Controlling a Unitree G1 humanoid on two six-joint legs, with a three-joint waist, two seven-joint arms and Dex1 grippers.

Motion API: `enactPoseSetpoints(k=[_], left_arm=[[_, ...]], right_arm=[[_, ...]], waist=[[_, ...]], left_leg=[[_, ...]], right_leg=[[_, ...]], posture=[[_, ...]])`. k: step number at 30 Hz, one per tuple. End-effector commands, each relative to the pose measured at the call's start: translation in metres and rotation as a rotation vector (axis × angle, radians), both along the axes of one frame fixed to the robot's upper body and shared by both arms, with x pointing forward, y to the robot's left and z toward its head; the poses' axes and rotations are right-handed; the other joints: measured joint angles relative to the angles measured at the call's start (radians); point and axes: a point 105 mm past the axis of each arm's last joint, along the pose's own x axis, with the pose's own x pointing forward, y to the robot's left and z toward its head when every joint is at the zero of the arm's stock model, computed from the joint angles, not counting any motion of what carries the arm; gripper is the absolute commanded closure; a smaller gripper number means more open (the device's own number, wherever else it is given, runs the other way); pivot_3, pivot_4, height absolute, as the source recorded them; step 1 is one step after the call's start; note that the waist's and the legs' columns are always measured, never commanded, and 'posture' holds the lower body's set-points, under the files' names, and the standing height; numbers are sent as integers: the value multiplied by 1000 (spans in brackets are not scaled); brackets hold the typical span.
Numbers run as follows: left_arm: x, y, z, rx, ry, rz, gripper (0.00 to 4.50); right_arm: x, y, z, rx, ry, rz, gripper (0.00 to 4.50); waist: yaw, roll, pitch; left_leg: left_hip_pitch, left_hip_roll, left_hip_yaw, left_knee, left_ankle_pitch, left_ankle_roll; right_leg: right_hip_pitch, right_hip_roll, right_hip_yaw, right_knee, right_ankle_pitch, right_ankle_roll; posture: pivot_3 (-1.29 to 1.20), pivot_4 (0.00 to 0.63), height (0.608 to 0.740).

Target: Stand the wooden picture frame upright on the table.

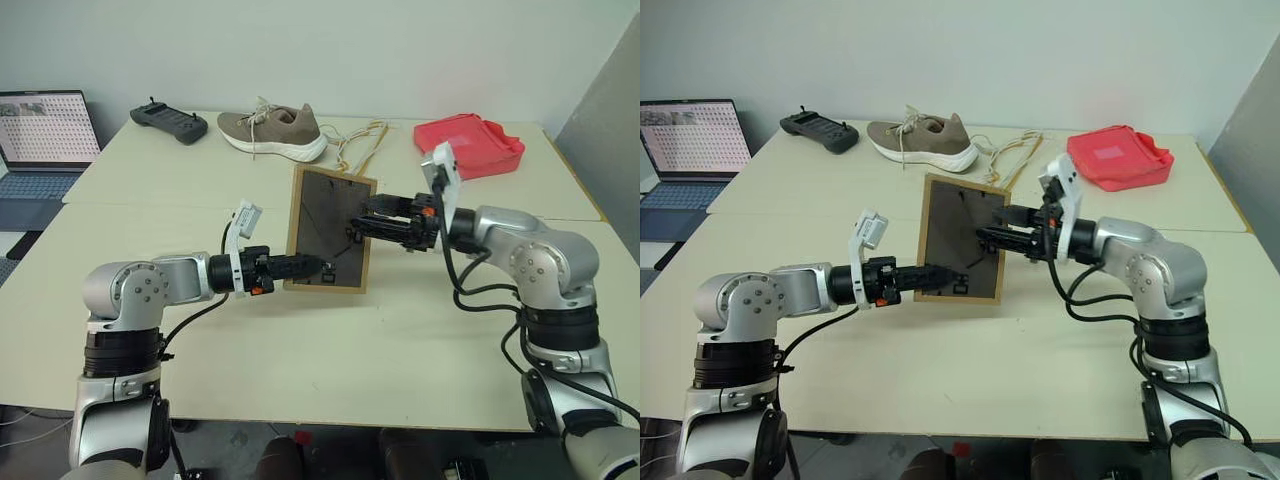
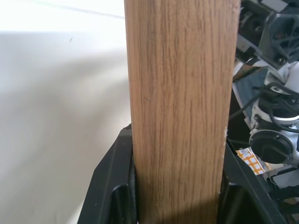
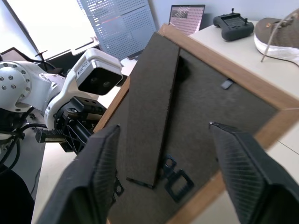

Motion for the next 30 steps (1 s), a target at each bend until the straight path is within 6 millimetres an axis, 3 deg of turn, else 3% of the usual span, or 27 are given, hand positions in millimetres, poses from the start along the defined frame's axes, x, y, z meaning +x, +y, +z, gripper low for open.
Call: enactPoseSetpoints(k=[1, 4, 8, 11, 16, 23, 27, 30], left_arm=[[2, -7, 14, -18, -84, -27, 3225], [5, -8, 13, -22, -80, -10, 3225], [6, -9, 10, -15, -80, -7, 3225], [9, -5, 7, -13, -75, 14, 3225], [6, -2, 1, -15, -56, 27, 3225], [2, -2, -4, -28, -18, 22, 3225], [-5, -7, -5, -66, 55, -13, 3225], [-10, -7, -4, -123, 187, -47, 3225]], right_arm=[[5, 28, 12, -3, -110, 9, 292], [12, 37, 7, -42, -162, -33, 20], [-6, 55, 7, -30, -175, 55, 20], [-20, 56, 11, -7, -182, 115, 20], [-40, 29, 10, 10, -97, 179, 20], [-40, -3, 1, -49, -74, 107, 20], [-31, -31, -15, -187, -148, 3, 20], [-18, -57, -25, -343, -356, -103, 20]], waist=[[-3, 0, 0], [-11, 0, 0], [-12, 0, 0], [-11, 0, 0], [-11, 0, 0], [-12, 0, 0], [-11, 0, 0], [-10, -1, 0]], left_leg=[[0, 0, 0, 0, 0, 0], [0, 0, 0, 0, 0, 0], [-1, 0, 0, 0, 0, 0], [-1, 1, -1, 0, 0, 0], [-1, 0, -1, 0, 0, 0], [-1, 0, -1, 0, 0, 0], [-1, 0, -1, 0, 0, 0], [-1, 0, -1, 0, 0, 0]], right_leg=[[0, 0, 0, 0, 0, 0], [0, 0, 0, 0, 0, 0], [-1, 0, -1, 0, 0, 0], [-1, 0, -1, 0, 0, 0], [-1, 0, -1, 0, 0, 0], [-1, 0, -1, 0, 0, 0], [0, 0, -1, -1, 0, 0], [0, 0, -1, -2, 0, 0]], posture=[[0, 150, 740], [0, 150, 740], [0, 150, 740], [0, 150, 740], [0, 150, 740], [0, 150, 740], [0, 150, 740], [0, 150, 740]])
